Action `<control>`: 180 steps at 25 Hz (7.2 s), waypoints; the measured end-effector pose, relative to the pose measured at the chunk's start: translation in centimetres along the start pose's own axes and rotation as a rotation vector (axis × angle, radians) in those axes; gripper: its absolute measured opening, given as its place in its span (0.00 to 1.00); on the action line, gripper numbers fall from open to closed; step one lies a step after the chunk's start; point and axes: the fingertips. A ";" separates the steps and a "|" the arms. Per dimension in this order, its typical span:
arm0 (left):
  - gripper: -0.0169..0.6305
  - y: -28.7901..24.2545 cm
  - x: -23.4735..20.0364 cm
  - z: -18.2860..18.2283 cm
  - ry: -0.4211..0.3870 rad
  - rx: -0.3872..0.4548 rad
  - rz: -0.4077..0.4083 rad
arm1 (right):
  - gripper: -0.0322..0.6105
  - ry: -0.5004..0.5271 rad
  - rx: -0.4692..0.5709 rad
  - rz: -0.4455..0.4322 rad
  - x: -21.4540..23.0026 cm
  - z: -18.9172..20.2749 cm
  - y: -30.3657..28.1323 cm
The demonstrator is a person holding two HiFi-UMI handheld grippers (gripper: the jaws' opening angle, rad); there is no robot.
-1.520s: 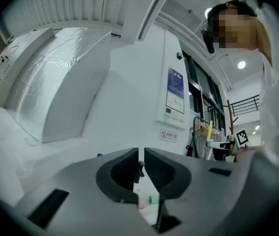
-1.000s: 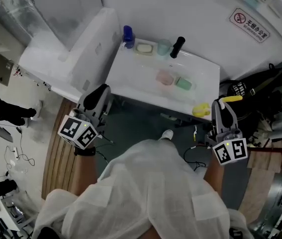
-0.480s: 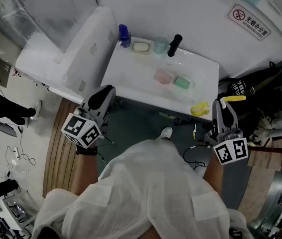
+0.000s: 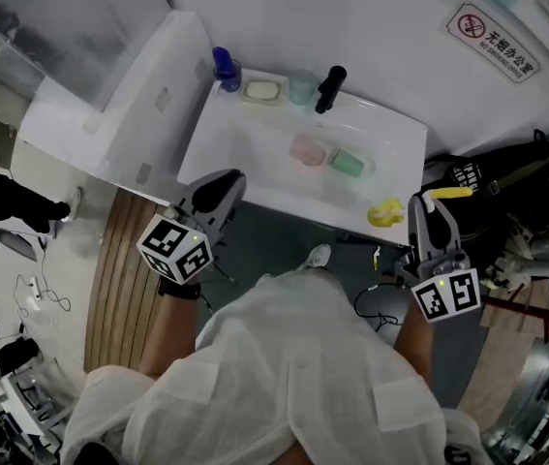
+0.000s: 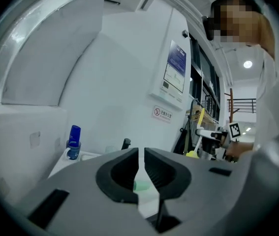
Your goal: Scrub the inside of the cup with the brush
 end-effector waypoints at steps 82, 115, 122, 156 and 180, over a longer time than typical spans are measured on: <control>0.57 -27.4 -13.3 30.6 0.678 -0.456 -0.486 | 0.11 -0.042 -0.183 -0.353 5.5 7.0 -21.0; 0.57 -25.8 5.5 -0.8 -0.187 -0.005 0.526 | 0.11 -0.081 0.170 -0.361 -0.7 -14.6 -16.0; 0.58 -25.1 7.8 -5.4 -0.316 0.051 0.586 | 0.11 -0.121 0.295 -0.355 -1.6 -17.0 -15.5; 0.58 -25.1 8.5 -7.5 -0.435 0.035 0.582 | 0.11 -0.254 0.201 -0.337 -1.2 -15.4 -16.0; 0.58 -25.9 9.2 -6.9 -0.439 0.017 0.596 | 0.11 -0.194 0.087 -0.299 0.2 -15.0 -15.6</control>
Point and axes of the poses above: the fingertips, and each gripper's own axes: y backward along the fingers, x to its right, z out of its underside, and after that the axes turned 7 degrees about z, right-handed
